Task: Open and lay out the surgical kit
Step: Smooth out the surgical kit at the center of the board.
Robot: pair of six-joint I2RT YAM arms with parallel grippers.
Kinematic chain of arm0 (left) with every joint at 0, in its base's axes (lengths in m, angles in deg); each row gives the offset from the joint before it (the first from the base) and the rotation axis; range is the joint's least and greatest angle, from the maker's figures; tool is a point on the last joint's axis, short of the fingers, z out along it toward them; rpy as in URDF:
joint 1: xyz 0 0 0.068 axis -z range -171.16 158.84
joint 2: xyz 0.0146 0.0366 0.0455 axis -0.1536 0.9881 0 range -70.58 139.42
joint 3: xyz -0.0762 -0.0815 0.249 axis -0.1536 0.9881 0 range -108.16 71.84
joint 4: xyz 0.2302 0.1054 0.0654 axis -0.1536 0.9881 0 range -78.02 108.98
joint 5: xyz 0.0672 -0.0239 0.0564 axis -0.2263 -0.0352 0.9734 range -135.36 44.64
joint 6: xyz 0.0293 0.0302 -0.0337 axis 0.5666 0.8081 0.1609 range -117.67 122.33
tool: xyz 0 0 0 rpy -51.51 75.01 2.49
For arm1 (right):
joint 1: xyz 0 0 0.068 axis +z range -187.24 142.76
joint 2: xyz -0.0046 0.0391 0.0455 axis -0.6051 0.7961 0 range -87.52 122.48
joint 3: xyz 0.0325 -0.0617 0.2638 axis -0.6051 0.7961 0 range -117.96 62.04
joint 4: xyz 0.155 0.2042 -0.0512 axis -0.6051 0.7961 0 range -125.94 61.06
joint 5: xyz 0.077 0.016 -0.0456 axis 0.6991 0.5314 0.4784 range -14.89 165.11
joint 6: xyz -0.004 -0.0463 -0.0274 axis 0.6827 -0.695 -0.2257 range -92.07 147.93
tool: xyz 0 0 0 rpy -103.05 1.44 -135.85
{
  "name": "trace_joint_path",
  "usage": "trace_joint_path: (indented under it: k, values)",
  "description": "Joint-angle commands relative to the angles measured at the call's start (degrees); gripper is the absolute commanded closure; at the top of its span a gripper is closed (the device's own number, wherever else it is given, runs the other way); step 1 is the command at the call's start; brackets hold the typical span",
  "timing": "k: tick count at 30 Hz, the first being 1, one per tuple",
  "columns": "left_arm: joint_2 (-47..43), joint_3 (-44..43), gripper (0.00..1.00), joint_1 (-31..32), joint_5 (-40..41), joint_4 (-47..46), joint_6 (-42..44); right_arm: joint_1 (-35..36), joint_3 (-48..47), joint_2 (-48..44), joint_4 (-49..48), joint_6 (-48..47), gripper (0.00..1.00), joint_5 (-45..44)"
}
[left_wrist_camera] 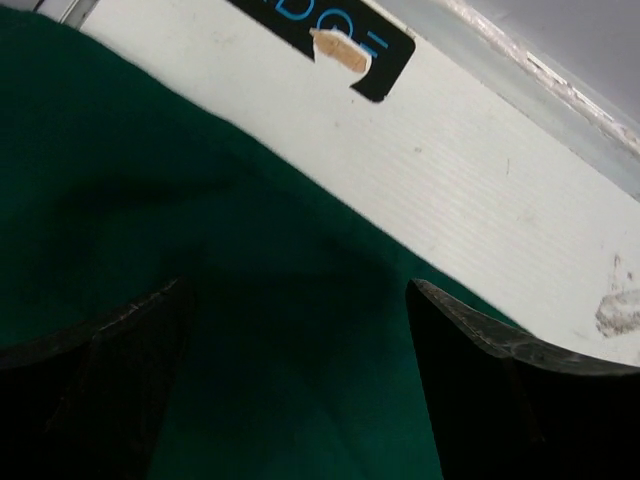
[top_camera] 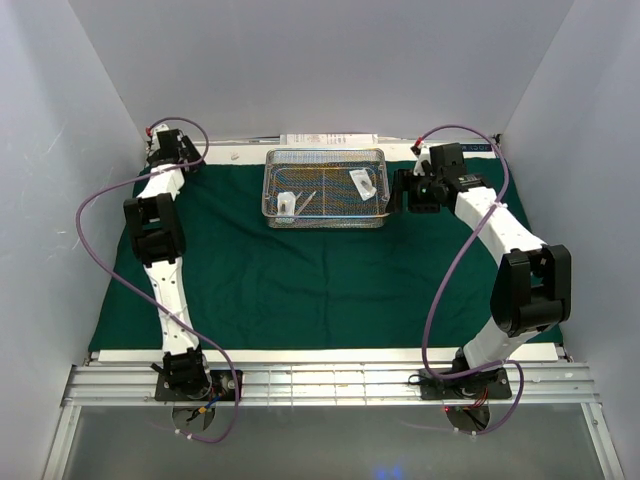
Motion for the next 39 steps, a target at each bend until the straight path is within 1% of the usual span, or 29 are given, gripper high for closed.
trace_joint_path:
  k: [1,3,4,7,8,9,12,14,16,22,26,28,33,39]
  values:
    - [-10.1,1.3,0.02,-0.2,-0.6,7.3,-2.2,-3.6,-1.9,-1.5,0.7,2.8,0.21,-8.2]
    - [-14.6,5.0,0.02,0.0,-0.2,9.8,-4.2,-6.5,0.4,-2.1,0.7,7.1,0.22,-10.5]
    - [-16.2,6.3,0.02,0.1,-0.6,10.6,-5.2,-10.0,1.1,-2.2,0.7,8.5,0.24,-11.0]
    - [-21.2,11.1,0.02,0.4,-1.3,14.8,-10.0,-14.5,1.0,-1.0,0.7,9.9,0.26,-13.5]
    - [-21.9,12.1,0.02,0.6,-2.1,15.7,-10.8,-15.7,0.1,0.5,0.5,9.2,0.28,-16.1]
    - [-22.8,13.8,0.02,1.0,-2.4,16.6,-11.4,-15.9,-2.7,1.5,0.6,8.2,0.29,-20.4]
    - [-25.4,16.6,0.02,2.2,-1.8,17.1,-12.2,-16.1,-6.5,6.1,-2.1,3.4,0.33,-25.5]
    - [-26.3,18.7,0.02,2.6,-1.8,17.7,-12.6,-16.7,-9.7,10.1,-3.6,0.4,0.38,-27.1]
    - [-27.4,20.3,0.02,3.2,-2.5,18.5,-12.9,-17.8,-13.0,14.3,-5.2,-1.4,0.46,-26.2]
    - [-29.0,22.9,0.02,4.6,-2.8,18.5,-12.2,-20.2,-22.4,24.2,-5.5,-4.8,0.46,-22.7]
    - [-29.7,24.5,0.02,5.2,-2.9,18.6,-11.8,-20.6,-26.5,30.2,-5.4,-7.0,0.44,-19.2]
    - [-29.9,25.0,0.02,5.7,-2.6,18.7,-11.3,-20.6,-27.5,31.7,-5.2,-7.8,0.42,-18.0]
    - [-29.9,25.3,0.02,6.2,-2.3,19.4,-10.6,-20.7,-28.3,34.6,-5.3,-9.9,0.38,-18.2]
    - [-29.6,25.8,0.02,6.4,-1.8,19.4,-10.0,-21.0,-28.7,36.9,-3.9,-11.2,0.37,-18.9]
